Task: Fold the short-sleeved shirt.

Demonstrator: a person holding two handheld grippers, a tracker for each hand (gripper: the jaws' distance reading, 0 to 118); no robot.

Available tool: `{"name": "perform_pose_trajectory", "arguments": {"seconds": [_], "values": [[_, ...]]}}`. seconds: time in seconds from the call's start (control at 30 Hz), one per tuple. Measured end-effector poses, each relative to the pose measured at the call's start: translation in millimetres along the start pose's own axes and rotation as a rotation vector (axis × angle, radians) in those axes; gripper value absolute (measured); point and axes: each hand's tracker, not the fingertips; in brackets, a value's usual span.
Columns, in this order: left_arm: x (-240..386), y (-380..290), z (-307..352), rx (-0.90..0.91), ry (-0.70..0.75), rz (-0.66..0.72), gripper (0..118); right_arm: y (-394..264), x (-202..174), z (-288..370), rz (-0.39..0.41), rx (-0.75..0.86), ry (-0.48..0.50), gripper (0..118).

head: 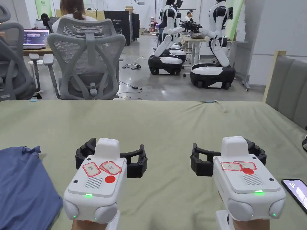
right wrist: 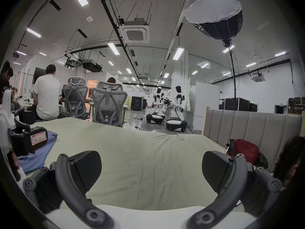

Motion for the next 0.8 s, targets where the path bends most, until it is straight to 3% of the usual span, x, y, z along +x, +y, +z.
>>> {"name": "perform_pose_trajectory", "arguments": {"seconds": [0.6, 0.8], "values": [[-4.6, -3.4, 2.8, 0.002, 0.011, 0.005, 118, -2.6, 0.3, -0.7, -0.039, 0.000, -0.007, 118], [-5.8, -3.5, 3.6, 0.004, 0.016, 0.004, 118, -0.8, -0.1, 0.5, -0.019, -0.033, -0.001, 118]]}}
